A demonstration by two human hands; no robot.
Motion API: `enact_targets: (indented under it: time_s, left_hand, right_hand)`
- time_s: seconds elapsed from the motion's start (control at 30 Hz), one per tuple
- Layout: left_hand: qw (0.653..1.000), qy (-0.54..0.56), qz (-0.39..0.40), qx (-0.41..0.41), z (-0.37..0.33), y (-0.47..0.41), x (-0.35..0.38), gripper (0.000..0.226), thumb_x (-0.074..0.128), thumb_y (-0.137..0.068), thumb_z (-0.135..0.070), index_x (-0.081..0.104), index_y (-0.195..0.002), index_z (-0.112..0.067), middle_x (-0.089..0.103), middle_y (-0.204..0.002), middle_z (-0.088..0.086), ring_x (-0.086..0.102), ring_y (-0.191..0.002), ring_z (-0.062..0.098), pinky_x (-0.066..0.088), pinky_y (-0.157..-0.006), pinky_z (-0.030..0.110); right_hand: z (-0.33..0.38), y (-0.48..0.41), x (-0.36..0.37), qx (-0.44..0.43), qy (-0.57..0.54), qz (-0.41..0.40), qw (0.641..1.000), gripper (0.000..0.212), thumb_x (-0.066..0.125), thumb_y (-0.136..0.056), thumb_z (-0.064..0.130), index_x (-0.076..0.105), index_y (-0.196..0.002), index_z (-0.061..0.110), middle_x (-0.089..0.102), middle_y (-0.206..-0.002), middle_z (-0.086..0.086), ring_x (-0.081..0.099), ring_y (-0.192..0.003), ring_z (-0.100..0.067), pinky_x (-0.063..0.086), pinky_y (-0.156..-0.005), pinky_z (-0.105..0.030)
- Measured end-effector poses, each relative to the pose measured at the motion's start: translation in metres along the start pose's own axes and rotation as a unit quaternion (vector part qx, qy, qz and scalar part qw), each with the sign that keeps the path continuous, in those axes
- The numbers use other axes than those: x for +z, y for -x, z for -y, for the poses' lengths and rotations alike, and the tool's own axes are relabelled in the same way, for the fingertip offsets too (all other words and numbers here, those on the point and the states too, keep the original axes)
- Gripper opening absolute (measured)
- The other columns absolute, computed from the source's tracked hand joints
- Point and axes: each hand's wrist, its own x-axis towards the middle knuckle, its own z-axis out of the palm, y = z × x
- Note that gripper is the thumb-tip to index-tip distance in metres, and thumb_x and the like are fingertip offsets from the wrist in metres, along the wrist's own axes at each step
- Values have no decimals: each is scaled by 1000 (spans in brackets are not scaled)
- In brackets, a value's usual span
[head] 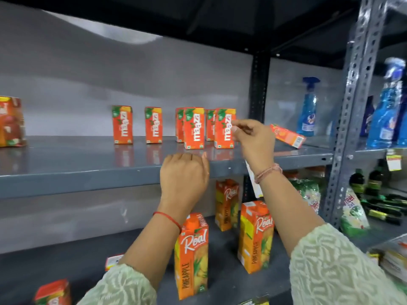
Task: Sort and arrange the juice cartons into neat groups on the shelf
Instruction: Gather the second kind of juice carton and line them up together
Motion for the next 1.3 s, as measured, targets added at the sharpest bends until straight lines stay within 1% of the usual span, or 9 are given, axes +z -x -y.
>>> enact_targets:
  time_s: [0.23,0.4,0.5,0.73,0.83,1.03,1.13,1.2,1.3]
  left_hand:
    - [997,-49,-41,-32,-10,5,15,38,48,-88,-17,59,-52,-8,60,-50,10,57,-47,27,35,-53,31]
    - [997,-45,-55,-26,-11,8,17,39,47,-90,-17,64,-58,-2,65,-55,14,60,-49,29,44,-54,30]
    - [997,-47,-60,-26,-10,9,18,41,44,-91,-18,65,-60,0,66,-57,15,61,-50,29,46,-55,30]
    - [997,-47,-64,-23,-11,10,16,47,40,-94,-20,66,-61,0,67,-58,15,63,-51,30,47,-56,30]
    - [997,-38,-64,-26,-11,10,15,48,39,-94,-21,66,-62,1,67,-58,16,63,-51,30,48,-57,30]
    - [998,-25,-54,-30,-12,9,13,58,30,-98,-25,67,-63,2,67,-58,16,63,-51,32,49,-57,31]
    - [998,-19,-44,-35,-13,9,12,60,28,-99,-27,66,-63,2,67,-58,16,64,-52,32,49,-58,32]
    - [998,-12,-37,-42,-14,8,10,62,27,-99,-28,66,-63,3,67,-58,17,64,-52,32,49,-59,32]
    - [998,1,-28,-51,-15,8,8,63,25,-99,-29,66,-63,3,67,-58,17,63,-52,33,49,-59,34]
  right_hand:
    - [-54,-70,-71,53,167,-131,976,29,48,-90,15,69,-105,2,68,-111,-21,60,-106,-35,46,-93,-37]
    - [-88,-95,-92,213,238,14,948,36,32,-95,4,48,-123,-13,50,-129,-34,49,-121,-44,40,-98,-44]
    - [-88,-95,-92,247,258,70,931,37,34,-96,5,45,-127,-13,48,-134,-32,46,-125,-41,41,-93,-34]
    - [-89,-97,-107,246,241,102,933,39,58,-87,21,55,-117,-3,59,-120,-20,46,-90,-21,43,-81,-33]
    - [-87,-91,-111,233,195,77,950,37,64,-83,19,58,-114,-1,61,-122,-16,53,-98,-24,45,-95,-35]
    - [-77,-74,-116,181,138,-11,974,45,72,-76,10,58,-118,5,59,-125,-12,55,-115,-25,47,-93,-31]
    - [-77,-66,-122,163,126,-37,978,34,69,-76,7,58,-109,5,59,-111,-10,56,-103,-22,48,-81,-31]
    - [-82,-62,-124,158,122,-45,979,19,69,-76,7,52,-82,13,54,-96,-7,52,-90,-19,45,-77,-32]
    - [-86,-58,-121,159,126,-33,979,44,71,-77,12,31,-60,22,52,-88,-7,49,-83,-18,43,-76,-32]
